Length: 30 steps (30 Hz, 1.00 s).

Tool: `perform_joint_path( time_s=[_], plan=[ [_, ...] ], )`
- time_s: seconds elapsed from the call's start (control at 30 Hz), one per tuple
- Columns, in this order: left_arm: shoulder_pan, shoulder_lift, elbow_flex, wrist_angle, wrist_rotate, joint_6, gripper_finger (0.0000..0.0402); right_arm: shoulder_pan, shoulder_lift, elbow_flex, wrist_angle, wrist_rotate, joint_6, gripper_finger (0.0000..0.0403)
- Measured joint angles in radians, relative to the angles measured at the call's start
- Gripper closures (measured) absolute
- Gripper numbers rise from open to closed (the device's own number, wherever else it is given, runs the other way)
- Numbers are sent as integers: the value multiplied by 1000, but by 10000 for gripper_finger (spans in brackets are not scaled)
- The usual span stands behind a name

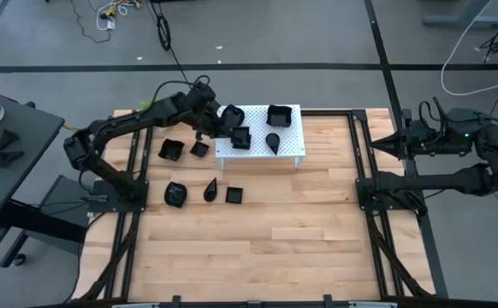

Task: Pick & Place Mini shaped plates
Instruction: Stack the square plate on top of the square plate on the shelf

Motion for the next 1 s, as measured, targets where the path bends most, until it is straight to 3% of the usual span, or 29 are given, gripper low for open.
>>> perform_joint_path(
  time_s=[1.0],
  plan=[
    [6,17,-38,65,29,20,389,0,0,0,0,0,0,383]
  ],
)
